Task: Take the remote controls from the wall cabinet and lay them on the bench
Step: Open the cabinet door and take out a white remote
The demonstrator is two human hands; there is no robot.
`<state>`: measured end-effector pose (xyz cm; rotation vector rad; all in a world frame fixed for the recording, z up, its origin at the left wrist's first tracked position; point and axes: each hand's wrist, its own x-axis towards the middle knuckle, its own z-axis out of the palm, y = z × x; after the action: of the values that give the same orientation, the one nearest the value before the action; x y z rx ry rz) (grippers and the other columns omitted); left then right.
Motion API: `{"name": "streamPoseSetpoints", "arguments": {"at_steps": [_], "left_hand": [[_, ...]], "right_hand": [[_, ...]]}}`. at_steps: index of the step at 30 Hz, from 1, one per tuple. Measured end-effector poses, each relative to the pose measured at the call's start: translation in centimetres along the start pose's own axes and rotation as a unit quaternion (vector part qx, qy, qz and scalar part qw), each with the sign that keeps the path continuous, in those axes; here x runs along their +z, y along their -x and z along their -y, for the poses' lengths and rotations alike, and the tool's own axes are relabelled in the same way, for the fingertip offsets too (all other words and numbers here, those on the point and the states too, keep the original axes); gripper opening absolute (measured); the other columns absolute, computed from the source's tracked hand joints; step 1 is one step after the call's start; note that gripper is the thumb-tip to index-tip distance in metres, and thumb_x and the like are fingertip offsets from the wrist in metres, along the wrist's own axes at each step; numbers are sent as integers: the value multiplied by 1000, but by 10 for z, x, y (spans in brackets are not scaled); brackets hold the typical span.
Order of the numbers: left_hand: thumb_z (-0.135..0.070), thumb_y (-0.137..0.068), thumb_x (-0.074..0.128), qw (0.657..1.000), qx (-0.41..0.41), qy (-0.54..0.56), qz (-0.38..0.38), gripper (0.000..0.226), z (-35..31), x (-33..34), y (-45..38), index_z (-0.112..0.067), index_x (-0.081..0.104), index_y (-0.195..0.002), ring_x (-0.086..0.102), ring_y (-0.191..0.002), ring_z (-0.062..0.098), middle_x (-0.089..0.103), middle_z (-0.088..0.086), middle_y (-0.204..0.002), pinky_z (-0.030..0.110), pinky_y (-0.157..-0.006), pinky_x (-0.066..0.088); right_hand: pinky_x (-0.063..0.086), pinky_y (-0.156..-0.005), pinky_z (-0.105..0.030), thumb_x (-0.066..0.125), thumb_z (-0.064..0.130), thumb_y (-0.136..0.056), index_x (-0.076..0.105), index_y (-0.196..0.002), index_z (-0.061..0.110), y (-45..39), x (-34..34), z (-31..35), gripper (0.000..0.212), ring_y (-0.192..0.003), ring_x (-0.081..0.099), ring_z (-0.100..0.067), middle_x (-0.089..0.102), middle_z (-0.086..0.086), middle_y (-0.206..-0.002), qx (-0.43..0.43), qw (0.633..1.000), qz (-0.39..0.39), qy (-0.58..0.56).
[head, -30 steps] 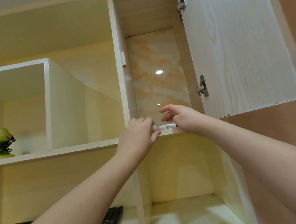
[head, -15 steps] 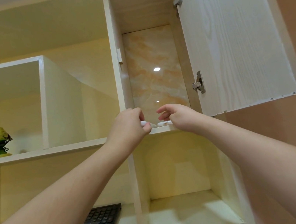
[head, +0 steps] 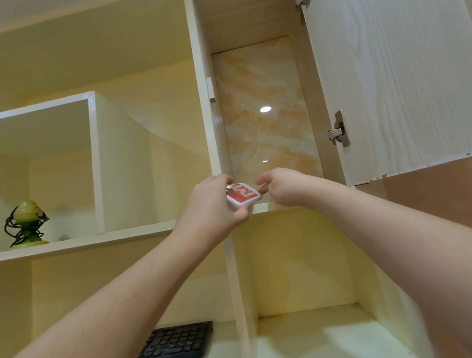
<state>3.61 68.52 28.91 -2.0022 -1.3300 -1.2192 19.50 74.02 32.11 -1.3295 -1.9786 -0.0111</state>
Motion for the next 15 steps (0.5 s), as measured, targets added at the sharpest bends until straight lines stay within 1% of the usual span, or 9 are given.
{"name": "streamPoseSetpoints", "arguments": {"at_steps": [2, 3, 4, 7, 8, 10, 12, 14, 15], "left_hand": [[-27, -79, 70, 1000, 2, 2, 0, 56, 3, -2, 2, -12, 53, -130, 57, -113, 19, 62, 6, -124, 28, -91, 46], [-27, -79, 70, 1000, 0, 7, 0, 57, 5, -3, 4, -12, 52, -132, 58, -113, 18, 62, 5, -125, 27, -90, 46], [-26, -80, 70, 1000, 0, 12, 1, 59, 6, -4, 5, -12, 50, -134, 58, -113, 17, 62, 5, -126, 26, -90, 46], [-26, -80, 72, 1000, 9, 24, -1, 65, 10, -5, 8, -13, 47, -138, 57, -115, 16, 61, 3, -128, 24, -91, 45], [-26, -80, 73, 999, 14, 30, -6, 64, 12, -6, 8, -14, 48, -137, 58, -114, 15, 62, 3, -127, 23, -90, 45], [-28, -80, 75, 999, 28, 42, -17, 62, 14, -9, 10, -14, 50, -135, 58, -112, 14, 63, 2, -126, 19, -87, 42], [-30, -79, 77, 997, 41, 54, -21, 63, 18, -12, 11, -14, 51, -134, 58, -113, 13, 63, 1, -126, 14, -85, 38], [-31, -78, 78, 997, 45, 68, -18, 65, 22, -14, 12, -16, 51, -135, 58, -112, 10, 63, -1, -127, 13, -86, 37], [-31, -77, 78, 996, 46, 75, -13, 66, 24, -14, 12, -16, 51, -135, 58, -111, 8, 63, -2, -128, 13, -87, 38]], "right_hand": [[43, -88, -30, 29, -1, -92, 45, -139, 11, -2, 1, 4, 51, -116, 54, -26, 54, -9, -138, 7, 1000, 1, 20], [43, -91, -31, 28, -1, -92, 46, -138, 10, -3, 1, 5, 51, -117, 54, -27, 55, -9, -137, 9, 1000, -1, 19], [43, -91, -31, 28, -1, -92, 46, -139, 10, -4, 2, 6, 52, -117, 54, -27, 55, -9, -136, 12, 1000, -5, 10], [45, -79, -27, 29, 1, -92, 48, -138, 11, -4, 1, 6, 51, -107, 56, -24, 58, -9, -133, 16, 999, -22, -41], [47, -81, -28, 29, 1, -92, 50, -135, 11, -4, 1, 6, 49, -108, 58, -24, 60, -9, -130, 15, 998, -31, -59], [48, -91, -39, 29, -2, -91, 57, -128, 10, -1, -2, 5, 48, -112, 59, -29, 64, -12, -124, 9, 994, -56, -91], [50, -88, -44, 28, -4, -85, 65, -115, 12, 2, -6, 2, 51, -112, 60, -33, 67, -15, -116, -2, 991, -75, -110], [51, -80, -40, 26, -5, -80, 70, -102, 17, 8, -12, -2, 54, -108, 62, -30, 70, -13, -110, -4, 989, -80, -127], [51, -82, -38, 26, -6, -80, 70, -95, 20, 12, -14, -3, 54, -104, 64, -25, 71, -10, -108, -2, 985, -81, -149]]}}
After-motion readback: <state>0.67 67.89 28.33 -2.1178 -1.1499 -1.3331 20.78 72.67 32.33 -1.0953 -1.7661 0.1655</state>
